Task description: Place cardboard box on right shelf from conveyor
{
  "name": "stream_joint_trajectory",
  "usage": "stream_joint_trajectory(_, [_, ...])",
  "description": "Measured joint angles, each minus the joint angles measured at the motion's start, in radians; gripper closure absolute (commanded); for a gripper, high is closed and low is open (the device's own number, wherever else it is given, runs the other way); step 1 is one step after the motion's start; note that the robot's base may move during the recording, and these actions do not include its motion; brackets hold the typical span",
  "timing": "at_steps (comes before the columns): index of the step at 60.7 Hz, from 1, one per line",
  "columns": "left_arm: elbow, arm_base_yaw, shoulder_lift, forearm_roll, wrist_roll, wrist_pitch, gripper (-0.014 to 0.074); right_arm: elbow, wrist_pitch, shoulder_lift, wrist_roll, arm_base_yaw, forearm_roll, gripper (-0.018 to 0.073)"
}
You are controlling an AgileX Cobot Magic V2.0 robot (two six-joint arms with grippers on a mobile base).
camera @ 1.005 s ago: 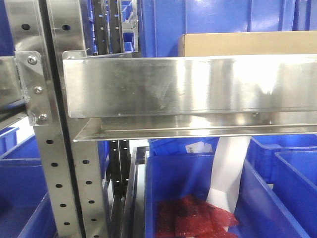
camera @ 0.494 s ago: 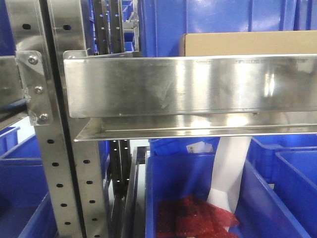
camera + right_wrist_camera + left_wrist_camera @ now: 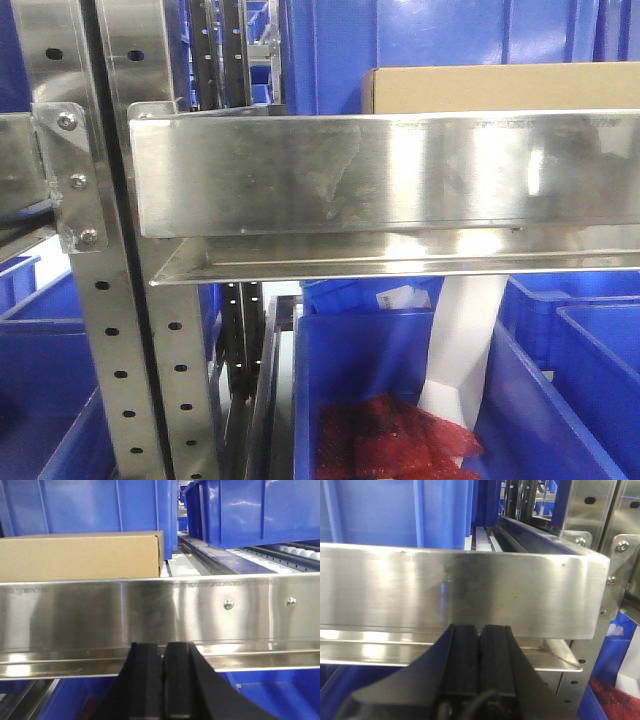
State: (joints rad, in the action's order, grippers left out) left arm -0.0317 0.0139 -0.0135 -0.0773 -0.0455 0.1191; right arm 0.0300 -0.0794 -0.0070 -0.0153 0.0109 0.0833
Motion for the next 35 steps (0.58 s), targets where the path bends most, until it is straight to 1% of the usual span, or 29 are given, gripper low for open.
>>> stream_joint_trajectory(35, [0.000, 0.000, 0.000, 0.000, 0.000, 0.000, 0.0712, 0.000, 0.000, 0.000, 0.000, 0.000, 0.000, 0.0503])
